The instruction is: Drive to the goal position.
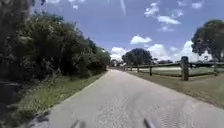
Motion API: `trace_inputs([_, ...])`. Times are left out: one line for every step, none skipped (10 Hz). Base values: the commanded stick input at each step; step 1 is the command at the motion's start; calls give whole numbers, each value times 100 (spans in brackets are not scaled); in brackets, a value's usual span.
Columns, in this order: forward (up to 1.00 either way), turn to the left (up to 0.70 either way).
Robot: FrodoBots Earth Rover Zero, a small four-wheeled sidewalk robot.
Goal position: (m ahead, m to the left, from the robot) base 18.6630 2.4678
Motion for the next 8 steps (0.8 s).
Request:
trace_inputs([50,-50])
trace_inputs([50,-50])
trace_inputs([50,-50])
trace_inputs([50,-50])
trace_inputs([50,-50])
trace_inputs([50,-31])
trace_inputs([50,0])
trace_inputs([50,0])
